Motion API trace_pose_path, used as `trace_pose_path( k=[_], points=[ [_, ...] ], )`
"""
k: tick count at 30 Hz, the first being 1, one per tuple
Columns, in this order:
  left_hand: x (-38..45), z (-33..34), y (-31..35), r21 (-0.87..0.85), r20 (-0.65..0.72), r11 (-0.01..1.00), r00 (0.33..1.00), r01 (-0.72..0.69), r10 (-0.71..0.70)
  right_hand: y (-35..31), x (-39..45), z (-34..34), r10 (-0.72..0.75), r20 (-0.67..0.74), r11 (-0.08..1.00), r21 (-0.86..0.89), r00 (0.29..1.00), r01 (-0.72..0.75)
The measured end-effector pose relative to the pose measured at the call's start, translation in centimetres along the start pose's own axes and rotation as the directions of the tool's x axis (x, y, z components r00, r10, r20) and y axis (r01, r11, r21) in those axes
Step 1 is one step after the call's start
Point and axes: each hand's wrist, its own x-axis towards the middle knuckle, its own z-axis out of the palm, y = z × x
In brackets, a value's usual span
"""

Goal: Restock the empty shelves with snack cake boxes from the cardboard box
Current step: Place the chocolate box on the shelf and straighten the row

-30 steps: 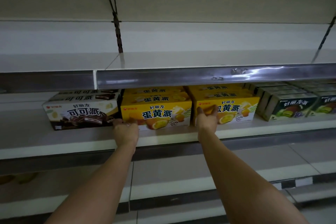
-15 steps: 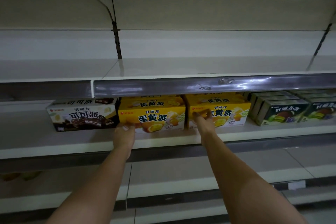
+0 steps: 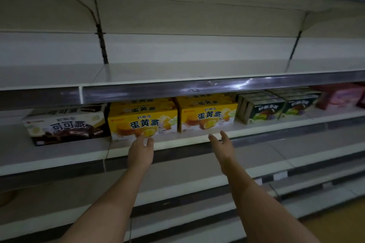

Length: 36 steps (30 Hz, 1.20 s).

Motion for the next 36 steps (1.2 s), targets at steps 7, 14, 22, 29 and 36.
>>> trace_pose_path(
  k=[7, 14, 22, 29, 36],
  points=[
    [-2.8, 7.6, 6.2, -0.031, 0.068, 0.998, 0.996, -0.051, 0.053, 0.1, 1.0, -10.2, -0.04, -0.04, 0.999, -0.02, 0.998, 0.039],
    [-6.9, 16.0, 13.4, -0.058, 0.105, 0.997, 0.992, -0.06, 0.066, 0.0, 4.4, -20.8, -0.087, -0.022, 0.996, -0.018, 0.996, 0.087],
    [-10.3, 23.4, 19.3, -0.025, 0.076, 0.999, 0.997, -0.029, 0.031, -0.3, 8.7, -29.3, -0.113, 0.031, 0.993, -0.022, 0.993, 0.114],
    [-9.9, 28.5, 22.7, -0.021, 0.065, 1.0, 0.998, -0.02, 0.022, -0.4, 13.0, -32.0, -0.077, 0.078, 0.997, -0.009, 0.994, 0.078],
    [-5.8, 32.2, 24.7, -0.087, -0.017, 0.996, 1.0, 0.009, -0.011, -0.7, 18.8, -31.5, -0.063, 0.114, 0.988, -0.136, 0.992, 0.079]
  ],
)
